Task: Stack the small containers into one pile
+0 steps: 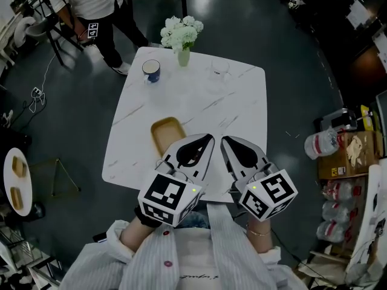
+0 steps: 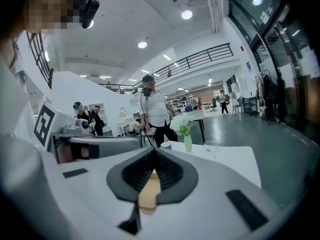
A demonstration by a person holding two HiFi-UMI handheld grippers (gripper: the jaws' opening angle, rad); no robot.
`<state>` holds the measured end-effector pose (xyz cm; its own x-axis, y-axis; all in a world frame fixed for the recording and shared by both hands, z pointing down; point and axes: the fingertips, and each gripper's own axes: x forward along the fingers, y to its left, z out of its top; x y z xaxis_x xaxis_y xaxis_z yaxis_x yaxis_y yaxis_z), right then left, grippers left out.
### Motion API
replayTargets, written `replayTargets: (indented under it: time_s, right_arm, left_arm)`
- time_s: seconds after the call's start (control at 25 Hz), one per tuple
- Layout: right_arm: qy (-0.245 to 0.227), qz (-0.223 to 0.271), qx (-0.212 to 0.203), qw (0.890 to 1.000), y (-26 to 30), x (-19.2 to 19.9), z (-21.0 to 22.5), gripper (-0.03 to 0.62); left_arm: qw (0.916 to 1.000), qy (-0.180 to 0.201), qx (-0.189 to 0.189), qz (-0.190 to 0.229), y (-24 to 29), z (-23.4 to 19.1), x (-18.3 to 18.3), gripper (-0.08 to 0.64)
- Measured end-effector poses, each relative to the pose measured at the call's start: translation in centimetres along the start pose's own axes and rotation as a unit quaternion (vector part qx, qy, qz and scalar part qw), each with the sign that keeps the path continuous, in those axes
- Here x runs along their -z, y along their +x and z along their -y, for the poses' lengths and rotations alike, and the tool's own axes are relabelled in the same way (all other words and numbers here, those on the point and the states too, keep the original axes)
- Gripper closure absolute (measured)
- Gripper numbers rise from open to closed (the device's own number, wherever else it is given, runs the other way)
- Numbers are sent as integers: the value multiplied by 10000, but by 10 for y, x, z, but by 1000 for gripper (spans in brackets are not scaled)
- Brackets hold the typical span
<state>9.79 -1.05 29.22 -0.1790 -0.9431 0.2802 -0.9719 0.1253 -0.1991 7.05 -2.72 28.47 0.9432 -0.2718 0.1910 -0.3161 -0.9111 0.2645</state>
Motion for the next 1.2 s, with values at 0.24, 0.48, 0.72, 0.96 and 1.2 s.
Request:
replayTargets:
  time_s: [0.24,0.48,0.72,0.96,1.2]
  right_arm:
    - [69,-10,-41,10000,3,0,-4,581]
    - [12,-105,-80,9999,9,5,-9,581]
    - [13,-126,-29,9999,11,6,-10,581]
    - [13,-141,25,9999,10,7,-6,581]
    - [19,-164,-33,9999,11,8,-6,581]
  left_arm:
    - [10000,62,21,-32,-2,-2,-2,543]
    - [9999,115,74,-83,-2,-4,0,543]
    - [9998,94,80,-131,-3,-7,3,543]
    - [9999,108,63,-116,-3,-11,3,543]
    - [9992,326,109,-190,-3,-9,10,543]
